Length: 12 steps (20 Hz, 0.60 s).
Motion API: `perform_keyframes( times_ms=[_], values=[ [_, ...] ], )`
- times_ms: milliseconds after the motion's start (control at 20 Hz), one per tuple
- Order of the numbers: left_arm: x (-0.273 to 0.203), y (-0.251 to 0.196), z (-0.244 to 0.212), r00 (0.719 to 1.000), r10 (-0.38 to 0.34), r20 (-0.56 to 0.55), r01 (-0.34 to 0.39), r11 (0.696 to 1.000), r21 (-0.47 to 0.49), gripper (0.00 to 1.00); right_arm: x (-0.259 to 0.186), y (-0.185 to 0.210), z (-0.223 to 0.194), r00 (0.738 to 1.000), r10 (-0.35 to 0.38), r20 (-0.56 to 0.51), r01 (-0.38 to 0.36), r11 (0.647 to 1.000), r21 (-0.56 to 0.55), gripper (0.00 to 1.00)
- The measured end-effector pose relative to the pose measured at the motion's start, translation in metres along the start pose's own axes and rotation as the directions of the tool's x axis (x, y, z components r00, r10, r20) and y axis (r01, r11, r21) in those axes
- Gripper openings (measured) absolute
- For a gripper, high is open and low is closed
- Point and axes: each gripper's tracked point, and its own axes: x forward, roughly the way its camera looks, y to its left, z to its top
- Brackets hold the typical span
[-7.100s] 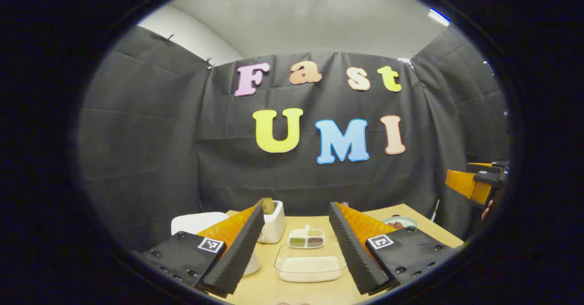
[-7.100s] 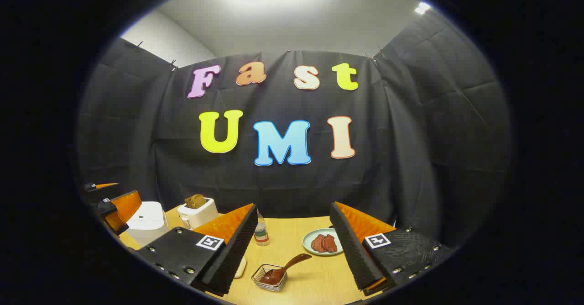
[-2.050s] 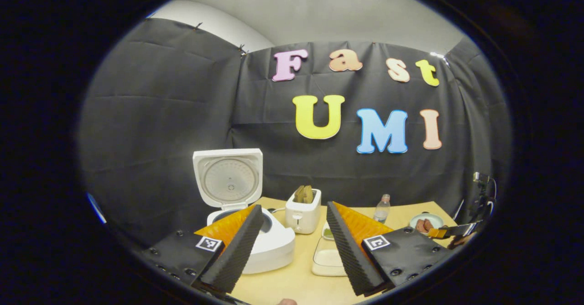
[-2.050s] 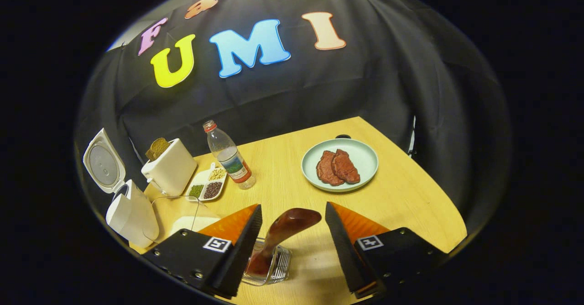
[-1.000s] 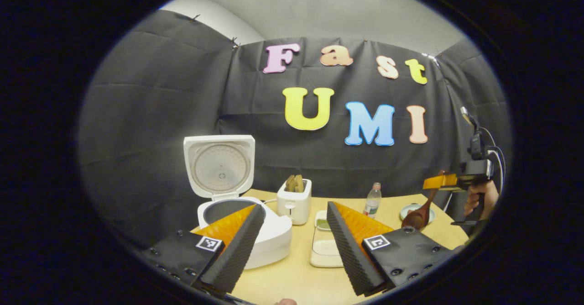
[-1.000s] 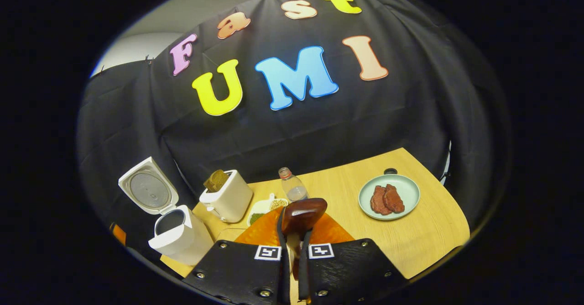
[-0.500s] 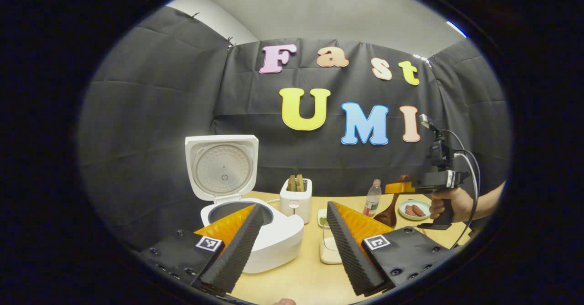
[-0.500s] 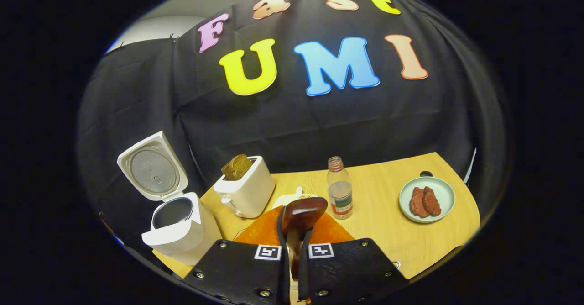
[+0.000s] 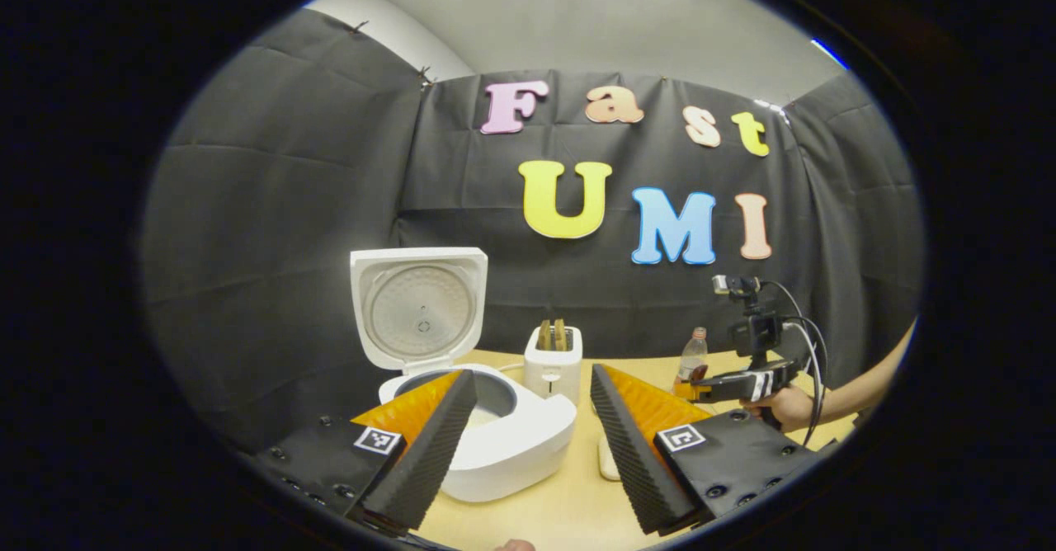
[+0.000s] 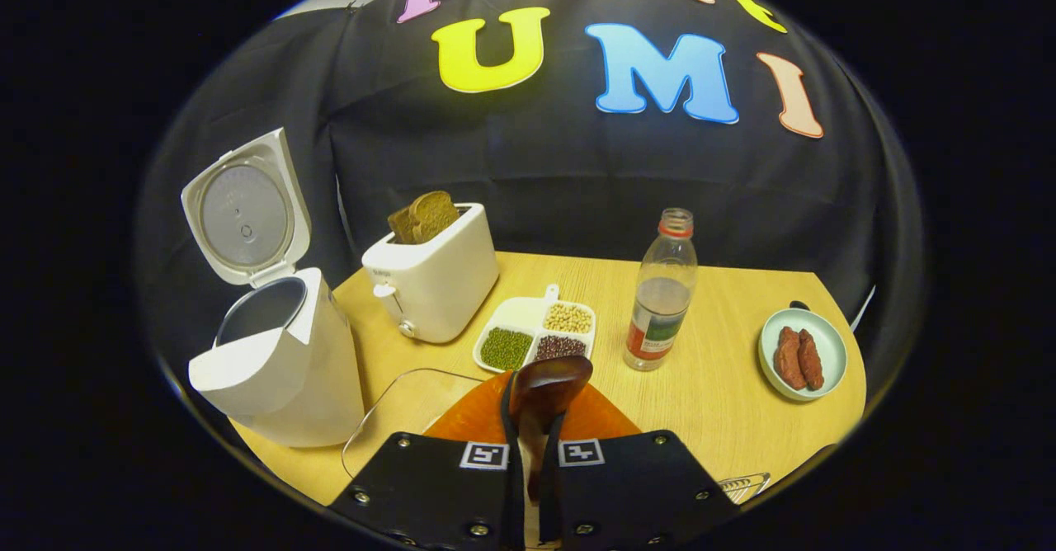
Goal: Close the left gripper, press the button to open the rice cooker; take a wooden spoon from the chopstick holder with the right hand, scoop a spoonful of rice and pour it into the rice cooker, then put the wooden spoon back into the chopstick holder.
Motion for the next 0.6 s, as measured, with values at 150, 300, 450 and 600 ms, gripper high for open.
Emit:
perform_keyframes(
  times_ms=[150,300,450,600],
  values=[
    [0.002,0.011,-0.005,1.0,0.017,-0.013,-0.017,1.0,-0.011,0.96,0.001,0.014,-0.005,0.999,0.04,-0.009,-0.039,0.998,0.053,0.08],
    [0.001,0.015,-0.013,0.999,0.033,-0.027,-0.033,0.999,-0.018,0.96,0.002,0.036,-0.009,0.994,0.112,-0.012,-0.108,0.979,0.175,0.07],
    [-0.003,0.016,-0.016,0.998,0.041,-0.039,-0.041,0.999,-0.014,0.96,0.004,0.056,-0.011,0.984,0.177,-0.009,-0.168,0.946,0.278,0.07],
    [-0.009,0.015,-0.017,0.998,0.044,-0.045,-0.044,0.999,-0.002,0.97,0.003,0.065,-0.01,0.969,0.246,0.001,-0.219,0.865,0.45,0.07]
  ],
)
